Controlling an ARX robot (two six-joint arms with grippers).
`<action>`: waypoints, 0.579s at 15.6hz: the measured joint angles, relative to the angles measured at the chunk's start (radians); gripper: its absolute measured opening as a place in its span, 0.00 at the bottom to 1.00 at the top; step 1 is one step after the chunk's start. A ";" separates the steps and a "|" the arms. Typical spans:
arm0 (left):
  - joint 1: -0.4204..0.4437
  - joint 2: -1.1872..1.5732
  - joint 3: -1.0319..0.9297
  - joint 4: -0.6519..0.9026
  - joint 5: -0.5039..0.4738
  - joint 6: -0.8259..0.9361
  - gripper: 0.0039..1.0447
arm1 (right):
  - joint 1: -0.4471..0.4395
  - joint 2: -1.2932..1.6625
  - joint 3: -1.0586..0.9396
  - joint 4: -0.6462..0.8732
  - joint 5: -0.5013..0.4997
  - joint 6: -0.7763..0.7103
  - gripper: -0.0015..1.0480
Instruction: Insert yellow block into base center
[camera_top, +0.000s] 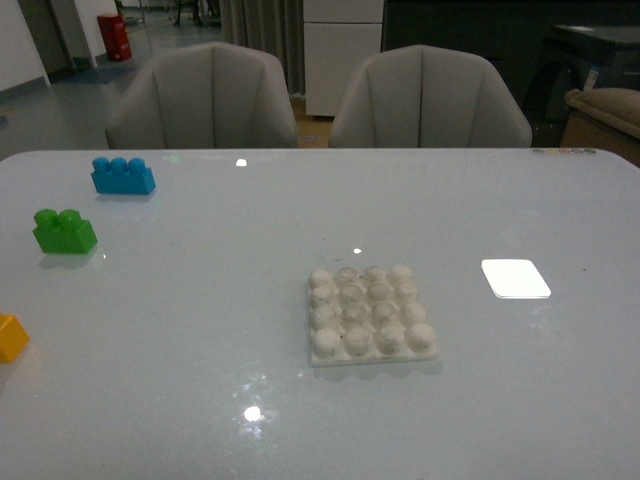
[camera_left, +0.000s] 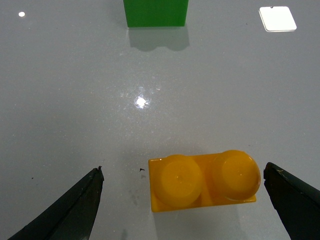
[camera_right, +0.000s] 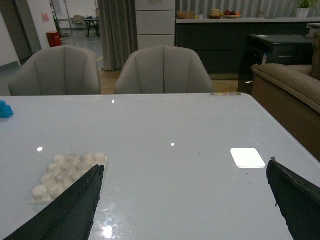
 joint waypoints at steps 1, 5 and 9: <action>0.002 0.011 0.007 -0.003 0.009 -0.011 0.94 | 0.000 0.000 0.000 0.000 0.000 0.000 0.94; -0.005 0.037 0.010 0.012 0.011 -0.026 0.94 | 0.000 0.000 0.000 0.000 0.000 0.000 0.94; -0.009 0.064 0.011 0.038 0.005 -0.040 0.94 | 0.000 0.000 0.000 0.000 0.000 0.000 0.94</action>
